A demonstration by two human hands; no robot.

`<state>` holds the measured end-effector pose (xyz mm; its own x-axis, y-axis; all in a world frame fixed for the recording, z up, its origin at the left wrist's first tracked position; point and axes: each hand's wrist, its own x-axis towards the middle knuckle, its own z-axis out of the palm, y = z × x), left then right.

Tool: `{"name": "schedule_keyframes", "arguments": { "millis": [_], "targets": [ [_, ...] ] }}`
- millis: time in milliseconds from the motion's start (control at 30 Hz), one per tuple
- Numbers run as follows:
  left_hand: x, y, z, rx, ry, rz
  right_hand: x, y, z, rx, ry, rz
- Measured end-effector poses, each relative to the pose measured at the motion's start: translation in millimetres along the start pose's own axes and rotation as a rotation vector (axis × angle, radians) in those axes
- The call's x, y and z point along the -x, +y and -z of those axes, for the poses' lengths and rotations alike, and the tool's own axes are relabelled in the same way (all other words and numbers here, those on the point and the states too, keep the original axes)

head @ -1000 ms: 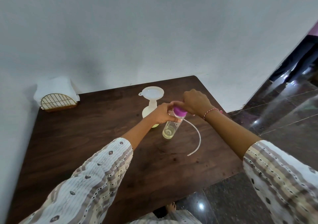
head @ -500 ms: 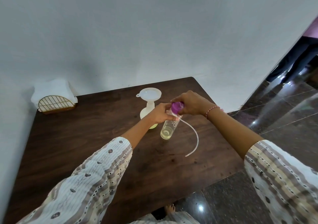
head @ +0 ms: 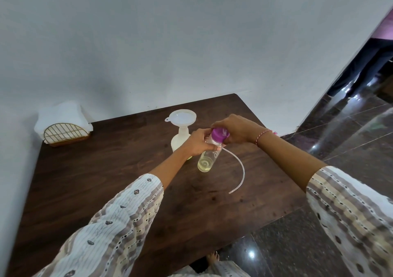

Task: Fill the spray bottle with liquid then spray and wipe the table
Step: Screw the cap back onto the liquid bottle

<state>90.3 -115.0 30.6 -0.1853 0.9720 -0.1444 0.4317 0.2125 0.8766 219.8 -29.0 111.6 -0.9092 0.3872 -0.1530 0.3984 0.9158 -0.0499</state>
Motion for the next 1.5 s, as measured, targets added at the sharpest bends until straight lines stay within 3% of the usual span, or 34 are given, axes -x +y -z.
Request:
{"name": "schedule_keyframes", "arguments": {
  "millis": [267, 500, 600, 767, 1000, 1133, 1267, 1500],
  "targets": [
    [-7, 0, -6, -0.024, 0.051, 0.012, -7, 10, -9, -0.14, 0.053, -0.082],
    [-15, 10, -4, 0.17, 0.198, 0.079, -4, 35, -20, -0.697, 0.029, -0.183],
    [-23, 23, -5, 0.23, 0.294, 0.084, -7, 43, -27, -0.683, -0.019, -0.218],
    [-49, 48, -16, 0.185, 0.486, 0.064, -23, 50, -29, -0.686, 0.245, -0.333],
    [-100, 67, -16, 0.31, 0.489, 0.025, -61, 93, -18, -0.771, 0.45, -0.394],
    [-133, 64, -15, 0.604, 0.477, 0.153, -94, 115, -11, -0.871, 0.469, -0.361],
    [-169, 58, -4, 0.75, 0.565, 0.239, -134, 140, -11, -0.969, 0.421, -0.335],
    [-226, 34, 22, 0.654, 0.63, 0.34, -206, 175, -30, -1.024, 0.355, -0.32]
  ]
}}
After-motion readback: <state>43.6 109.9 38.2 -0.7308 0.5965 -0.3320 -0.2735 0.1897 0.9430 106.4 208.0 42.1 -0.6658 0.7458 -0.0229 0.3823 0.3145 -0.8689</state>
